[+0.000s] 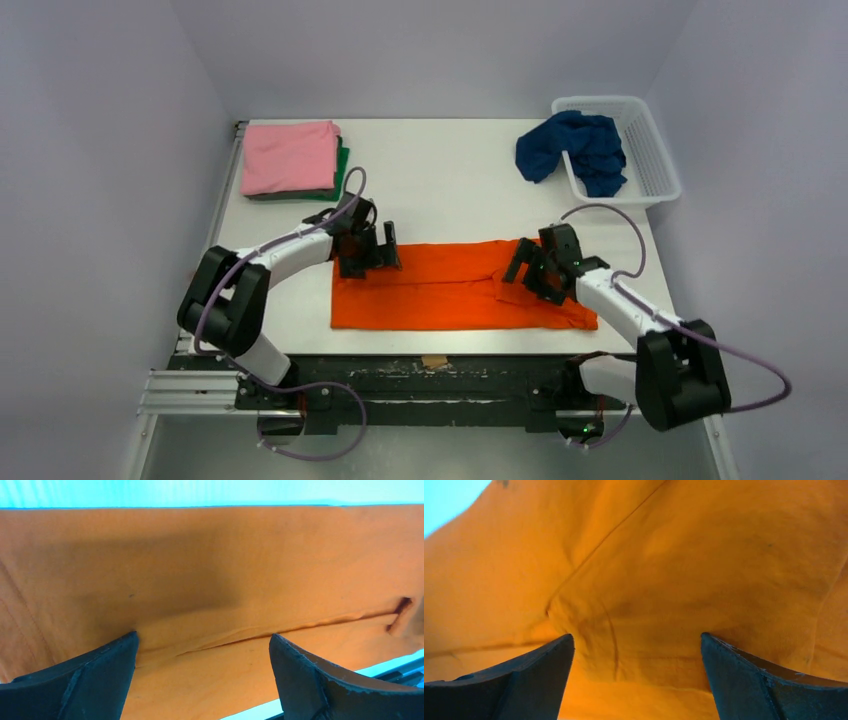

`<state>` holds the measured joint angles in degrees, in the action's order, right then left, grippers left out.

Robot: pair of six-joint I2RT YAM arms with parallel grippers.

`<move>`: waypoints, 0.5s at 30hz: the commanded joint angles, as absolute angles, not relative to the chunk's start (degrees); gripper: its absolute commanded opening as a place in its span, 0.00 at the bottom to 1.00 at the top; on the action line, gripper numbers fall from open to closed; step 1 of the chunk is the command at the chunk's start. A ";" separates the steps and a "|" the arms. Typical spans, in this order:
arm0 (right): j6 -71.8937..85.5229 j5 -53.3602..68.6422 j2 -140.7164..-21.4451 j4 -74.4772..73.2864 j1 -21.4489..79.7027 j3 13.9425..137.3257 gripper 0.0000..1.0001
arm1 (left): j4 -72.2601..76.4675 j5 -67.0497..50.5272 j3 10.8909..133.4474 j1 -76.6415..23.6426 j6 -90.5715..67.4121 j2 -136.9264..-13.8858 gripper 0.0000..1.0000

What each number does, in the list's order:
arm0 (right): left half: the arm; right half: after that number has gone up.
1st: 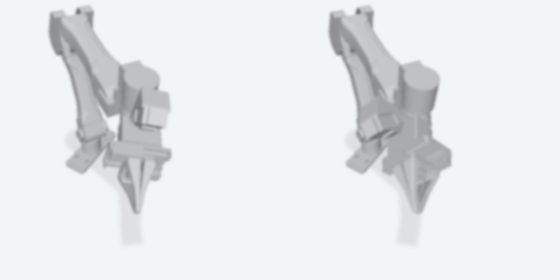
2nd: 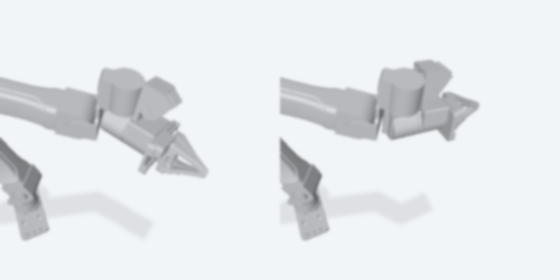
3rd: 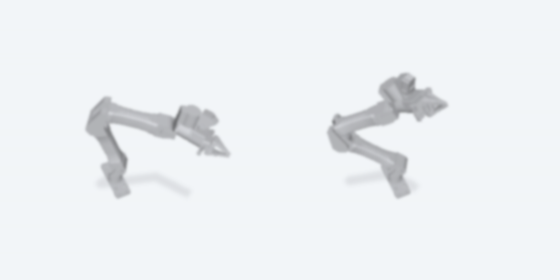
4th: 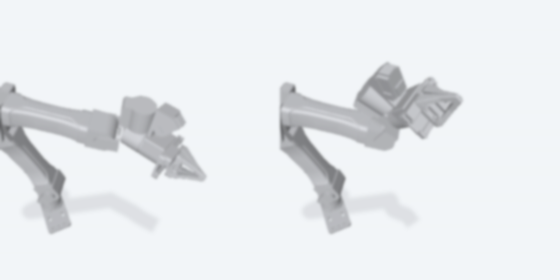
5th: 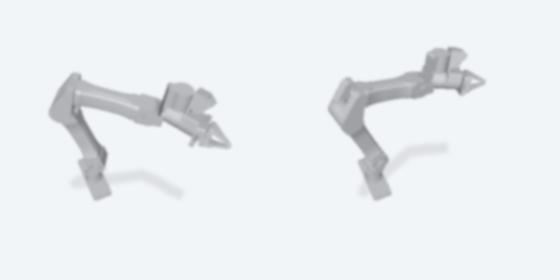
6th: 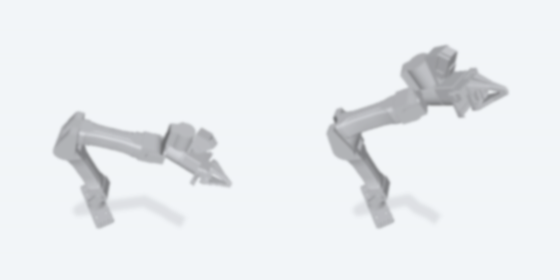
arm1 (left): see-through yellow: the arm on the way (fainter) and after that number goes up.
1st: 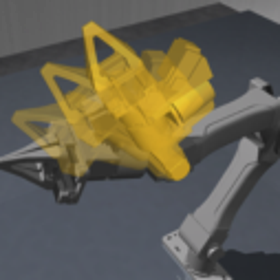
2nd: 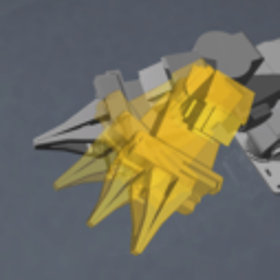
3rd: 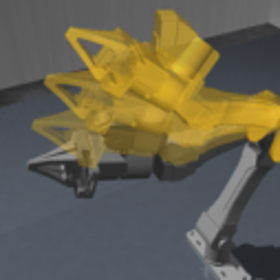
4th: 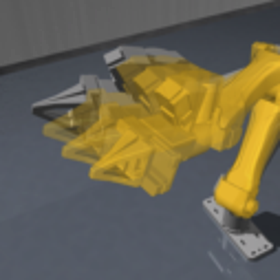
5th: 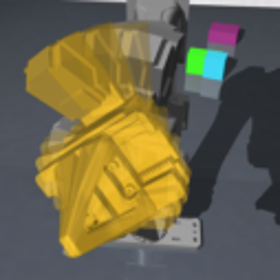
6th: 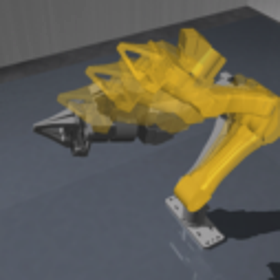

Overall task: Fold and stack the t-shirts
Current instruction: Rotate the tshirt 90 degrees

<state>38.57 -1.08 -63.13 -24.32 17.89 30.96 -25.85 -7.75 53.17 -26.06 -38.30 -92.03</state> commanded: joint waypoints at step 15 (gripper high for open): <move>34.76 12.24 -129.07 -13.22 12.54 88.16 0.92 | -21.09 -4.62 43.90 -44.99 -56.78 -86.87 1.00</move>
<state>38.74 8.21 -115.57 -9.39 10.94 77.28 -17.80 -6.81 42.06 -41.15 -49.89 -82.43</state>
